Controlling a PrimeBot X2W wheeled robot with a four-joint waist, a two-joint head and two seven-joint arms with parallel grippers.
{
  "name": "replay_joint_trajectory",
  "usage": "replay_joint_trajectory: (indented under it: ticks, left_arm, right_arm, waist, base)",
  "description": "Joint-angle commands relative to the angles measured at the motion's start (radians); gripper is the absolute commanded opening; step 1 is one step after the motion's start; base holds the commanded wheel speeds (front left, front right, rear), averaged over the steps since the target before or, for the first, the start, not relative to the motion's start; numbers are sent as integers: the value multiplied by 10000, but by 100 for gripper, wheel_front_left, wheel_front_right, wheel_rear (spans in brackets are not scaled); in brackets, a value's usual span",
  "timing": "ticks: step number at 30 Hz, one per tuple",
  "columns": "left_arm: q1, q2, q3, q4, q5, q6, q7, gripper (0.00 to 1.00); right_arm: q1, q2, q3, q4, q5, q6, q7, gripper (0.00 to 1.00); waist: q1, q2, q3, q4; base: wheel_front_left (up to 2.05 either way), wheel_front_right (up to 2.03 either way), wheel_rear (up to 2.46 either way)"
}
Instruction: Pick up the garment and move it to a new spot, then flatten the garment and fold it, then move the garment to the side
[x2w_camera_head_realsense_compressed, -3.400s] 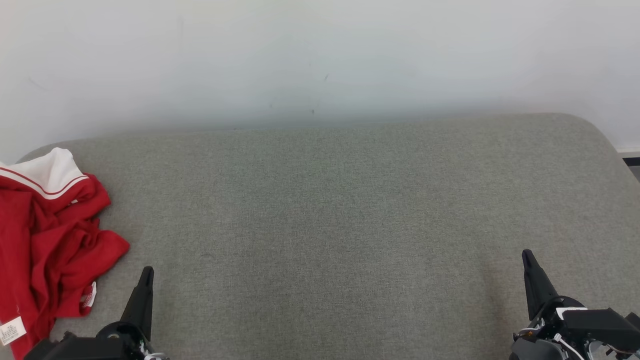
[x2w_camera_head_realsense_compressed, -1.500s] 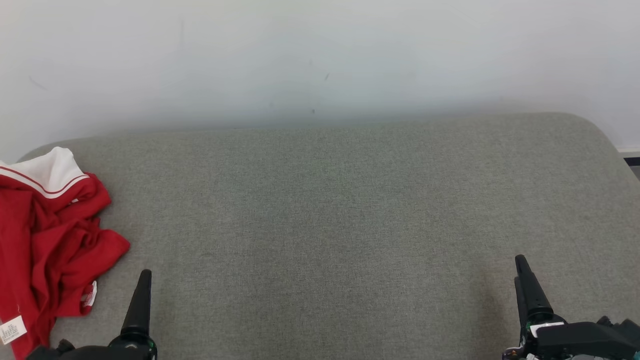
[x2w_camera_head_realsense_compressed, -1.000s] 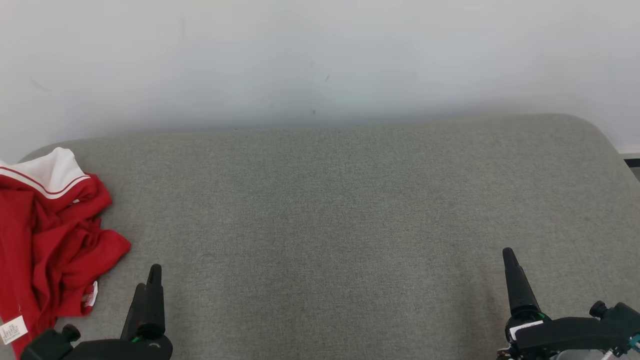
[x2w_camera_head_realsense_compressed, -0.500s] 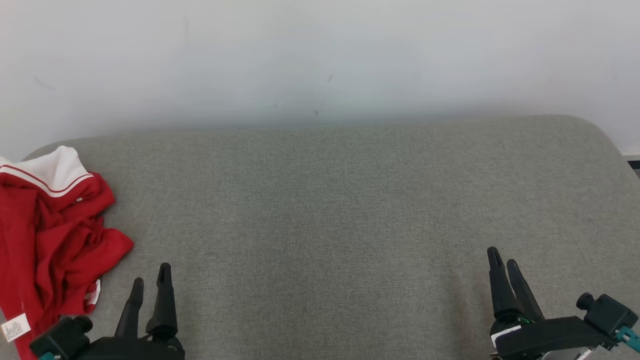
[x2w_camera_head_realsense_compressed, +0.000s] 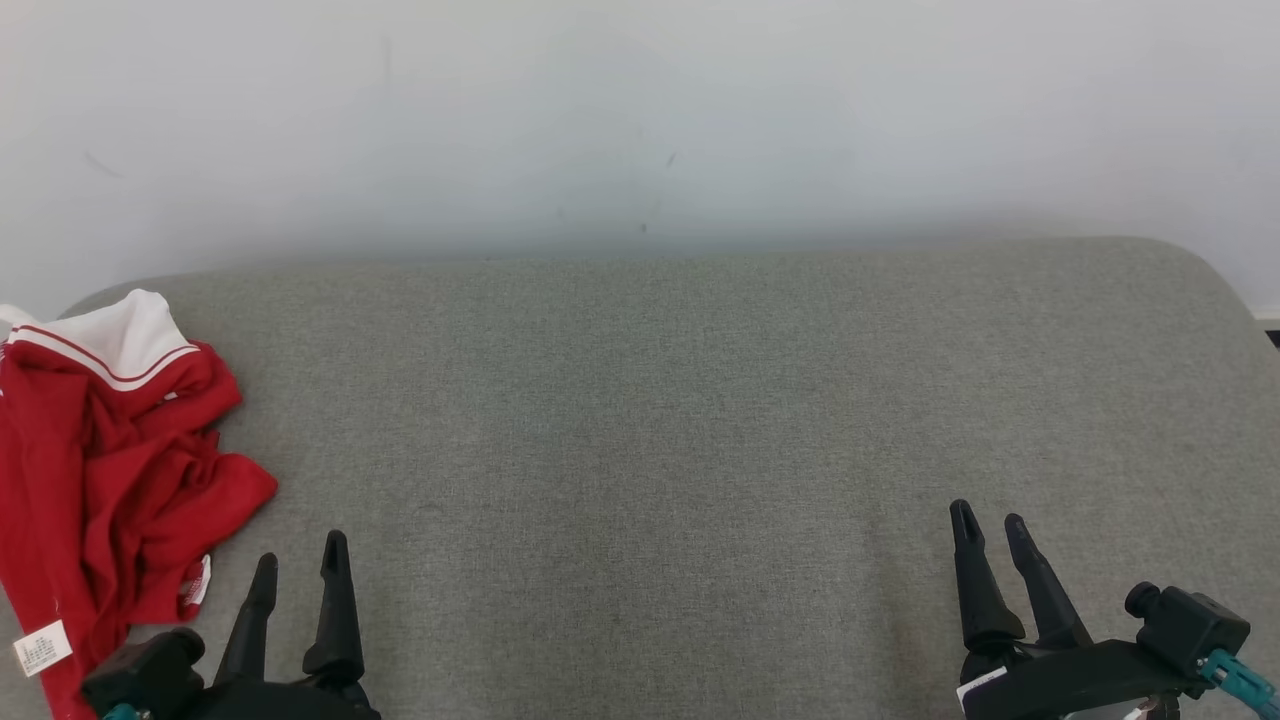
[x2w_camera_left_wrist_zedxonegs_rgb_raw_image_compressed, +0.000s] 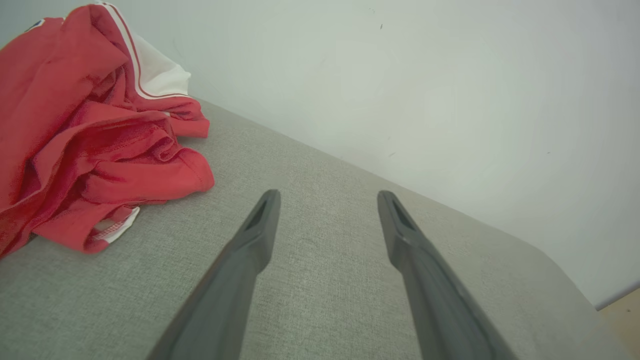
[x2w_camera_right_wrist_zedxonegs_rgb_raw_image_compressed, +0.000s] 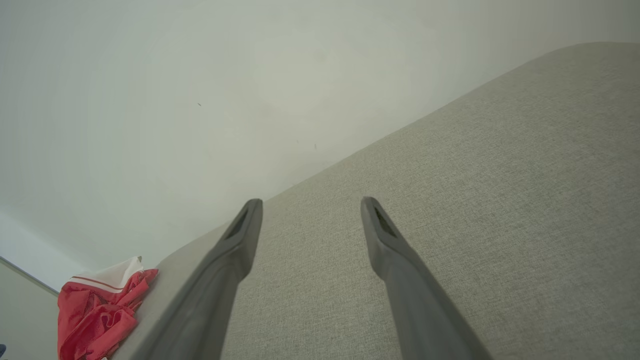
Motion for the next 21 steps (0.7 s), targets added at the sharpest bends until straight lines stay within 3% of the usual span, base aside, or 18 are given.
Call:
replay_joint_trajectory:
  ticks: [1, 21]
  left_arm:
    - [2, 92, -20, -145, 307, 65, -96, 100]
    - [152, 313, -131, -395, 2080, 425, -589, 100]
  right_arm:
    - [7, -54, 30, -79, -291, -11, -105, 100]
    - [77, -39, 43, -185, -2437, -14, -594, 100]
  waist:
    - [0, 0, -4, 8]
    - [0, 0, -40, 94]
  base:
    - [0, 0, 0]
    - [0, 0, 0]
